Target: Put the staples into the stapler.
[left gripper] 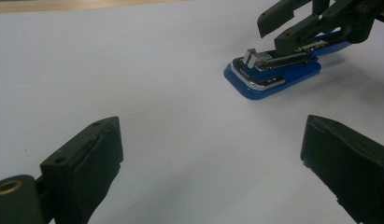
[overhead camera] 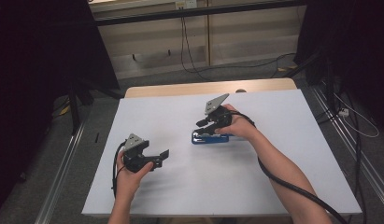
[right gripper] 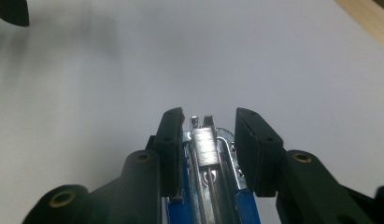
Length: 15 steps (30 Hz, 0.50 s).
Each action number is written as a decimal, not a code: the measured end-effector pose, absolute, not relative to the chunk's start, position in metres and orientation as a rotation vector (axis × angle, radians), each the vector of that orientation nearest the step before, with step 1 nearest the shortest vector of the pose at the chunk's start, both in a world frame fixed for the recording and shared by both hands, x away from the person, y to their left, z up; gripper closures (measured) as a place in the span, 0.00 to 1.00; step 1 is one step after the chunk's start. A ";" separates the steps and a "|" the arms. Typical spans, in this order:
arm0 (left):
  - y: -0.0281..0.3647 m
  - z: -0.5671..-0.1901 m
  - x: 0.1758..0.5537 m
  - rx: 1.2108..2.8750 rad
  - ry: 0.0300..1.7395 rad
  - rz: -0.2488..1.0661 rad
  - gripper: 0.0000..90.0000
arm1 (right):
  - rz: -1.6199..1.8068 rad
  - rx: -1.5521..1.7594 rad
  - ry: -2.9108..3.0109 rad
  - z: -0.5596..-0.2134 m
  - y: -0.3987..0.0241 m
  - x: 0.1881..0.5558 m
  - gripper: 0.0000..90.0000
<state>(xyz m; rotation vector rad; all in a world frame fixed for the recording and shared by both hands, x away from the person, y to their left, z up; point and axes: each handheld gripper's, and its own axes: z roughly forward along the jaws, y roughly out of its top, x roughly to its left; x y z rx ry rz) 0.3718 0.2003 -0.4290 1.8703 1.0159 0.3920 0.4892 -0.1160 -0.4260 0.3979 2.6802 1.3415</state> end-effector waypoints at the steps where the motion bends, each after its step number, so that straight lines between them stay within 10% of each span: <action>1: 0.200 -0.429 0.372 1.871 1.015 0.391 0.07 | 1.348 0.402 2.675 -0.425 -0.117 0.488 0.68; 15: 0.199 -0.429 0.372 1.867 1.007 0.386 0.07 | 1.384 0.554 2.595 -0.414 -0.146 0.473 0.47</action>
